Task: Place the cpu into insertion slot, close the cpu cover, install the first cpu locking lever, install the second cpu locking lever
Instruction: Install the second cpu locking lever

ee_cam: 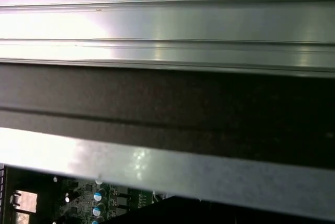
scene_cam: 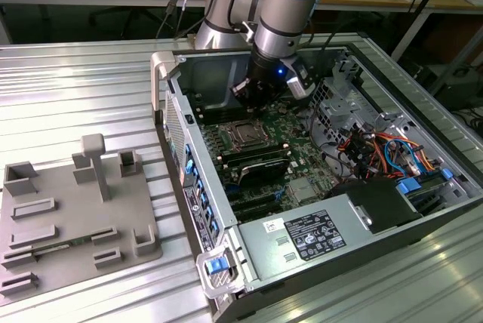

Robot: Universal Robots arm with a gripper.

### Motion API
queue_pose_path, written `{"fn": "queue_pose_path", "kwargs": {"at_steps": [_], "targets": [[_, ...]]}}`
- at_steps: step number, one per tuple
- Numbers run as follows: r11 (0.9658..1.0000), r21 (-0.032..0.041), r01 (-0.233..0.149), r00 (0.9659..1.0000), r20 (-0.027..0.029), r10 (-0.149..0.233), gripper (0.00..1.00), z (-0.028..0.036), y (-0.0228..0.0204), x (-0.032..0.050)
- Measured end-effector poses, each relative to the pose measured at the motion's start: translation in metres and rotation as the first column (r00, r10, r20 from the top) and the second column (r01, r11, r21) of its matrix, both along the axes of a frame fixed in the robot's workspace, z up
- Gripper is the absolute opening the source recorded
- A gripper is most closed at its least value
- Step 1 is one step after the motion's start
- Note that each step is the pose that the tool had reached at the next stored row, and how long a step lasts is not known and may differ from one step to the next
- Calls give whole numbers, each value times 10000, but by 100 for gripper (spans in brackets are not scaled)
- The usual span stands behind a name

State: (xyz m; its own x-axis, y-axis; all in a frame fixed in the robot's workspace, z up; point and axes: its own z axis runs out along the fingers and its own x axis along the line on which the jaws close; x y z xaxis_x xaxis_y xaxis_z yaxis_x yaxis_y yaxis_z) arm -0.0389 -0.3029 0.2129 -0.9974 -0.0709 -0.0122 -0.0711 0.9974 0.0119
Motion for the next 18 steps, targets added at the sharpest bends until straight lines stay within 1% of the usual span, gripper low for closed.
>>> {"fn": "queue_pose_path", "kwargs": {"at_steps": [3,4,6,7,10,15,16,18], "targets": [[10000,-31,0,10000,1,0,15,0,-5,1],[10000,-53,2,10000,1,-2,15,1,-8,1],[10000,-92,-1,10000,0,1,15,5,-21,1],[10000,-96,0,10000,0,0,15,6,-30,1],[10000,-96,1,10000,1,-1,15,7,-67,1],[10000,-97,-1,10000,0,1,15,8,-145,2],[10000,-96,0,10000,0,0,15,7,-175,3],[10000,-95,1,10000,0,-1,15,7,-209,12]]}}
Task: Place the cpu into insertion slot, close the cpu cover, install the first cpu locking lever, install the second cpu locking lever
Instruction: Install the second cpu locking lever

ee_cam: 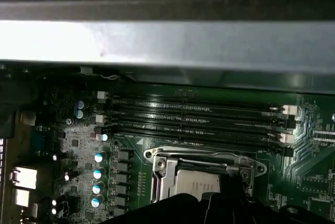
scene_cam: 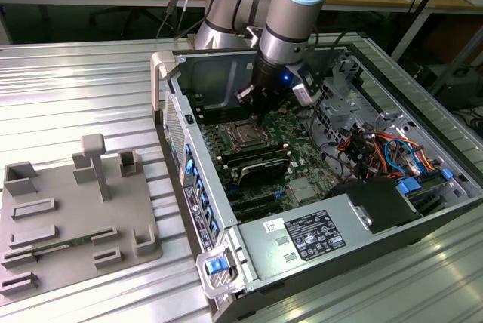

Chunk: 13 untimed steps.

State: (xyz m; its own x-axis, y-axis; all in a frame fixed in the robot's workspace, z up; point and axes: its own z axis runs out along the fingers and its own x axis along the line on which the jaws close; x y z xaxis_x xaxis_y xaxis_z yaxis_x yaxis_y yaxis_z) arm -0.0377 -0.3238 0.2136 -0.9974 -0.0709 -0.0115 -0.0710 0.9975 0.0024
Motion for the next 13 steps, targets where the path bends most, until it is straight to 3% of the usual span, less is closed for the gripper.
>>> {"fn": "queue_pose_path", "kwargs": {"at_steps": [7,9,13], "targets": [[10000,-7,-2,10000,-11,2,15,1,-31,146],[10000,-33,-1,10000,-10,1,15,8,-34,151],[9999,-111,-2,10000,-10,1,15,90,-45,152]]}}
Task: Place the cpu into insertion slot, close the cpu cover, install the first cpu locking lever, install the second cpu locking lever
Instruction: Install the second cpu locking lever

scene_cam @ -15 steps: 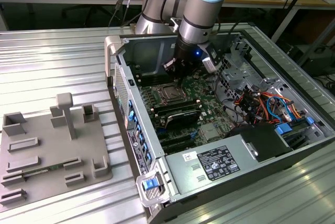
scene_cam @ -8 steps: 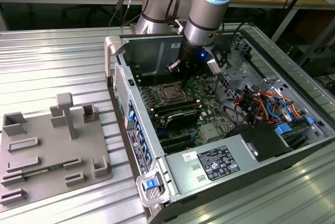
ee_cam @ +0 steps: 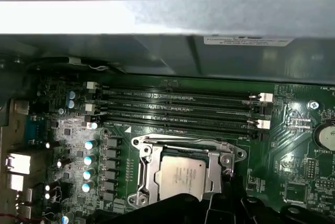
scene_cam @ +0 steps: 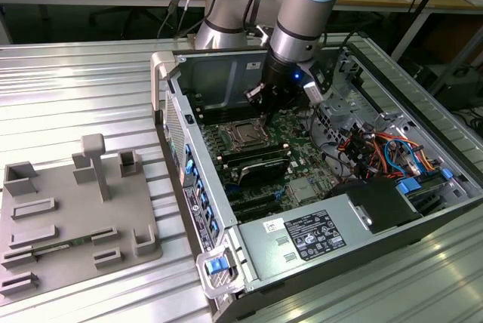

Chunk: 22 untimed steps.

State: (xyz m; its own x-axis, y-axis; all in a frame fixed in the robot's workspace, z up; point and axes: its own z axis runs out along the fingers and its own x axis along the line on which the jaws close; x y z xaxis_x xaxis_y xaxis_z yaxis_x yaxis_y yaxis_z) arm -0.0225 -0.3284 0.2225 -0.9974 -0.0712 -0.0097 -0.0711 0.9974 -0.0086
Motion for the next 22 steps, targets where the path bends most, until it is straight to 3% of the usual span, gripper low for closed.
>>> {"fn": "queue_pose_path", "kwargs": {"at_steps": [3,7,8,10,22], "targets": [[10000,-17,1,10000,0,-1,15,12,-47,1],[10000,-52,1,10000,0,-1,15,12,-147,3],[9999,-115,1,10000,0,-1,15,17,-256,4],[9999,-117,1,10000,0,-1,11,17,-268,5],[9999,-117,1,10000,0,-1,11,17,-298,8]]}}
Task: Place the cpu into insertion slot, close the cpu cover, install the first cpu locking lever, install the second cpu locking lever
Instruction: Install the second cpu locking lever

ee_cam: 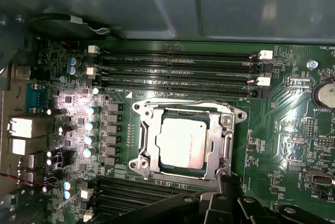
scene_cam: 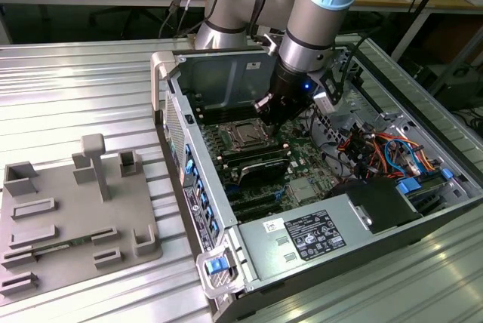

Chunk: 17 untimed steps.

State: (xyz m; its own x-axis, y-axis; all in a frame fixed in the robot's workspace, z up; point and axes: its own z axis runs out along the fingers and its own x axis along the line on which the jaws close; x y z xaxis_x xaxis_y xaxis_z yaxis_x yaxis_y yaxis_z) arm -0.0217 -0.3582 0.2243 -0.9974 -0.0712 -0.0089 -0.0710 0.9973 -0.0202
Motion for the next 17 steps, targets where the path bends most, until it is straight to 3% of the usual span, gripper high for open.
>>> {"fn": "queue_pose_path", "kwargs": {"at_steps": [7,12,17], "targets": [[10000,1,-1,10000,0,1,11,0,-45,-1],[10000,0,0,10000,-17,0,11,-15,-65,-117],[10000,-4,0,10000,-21,0,11,-17,-101,-128]]}}
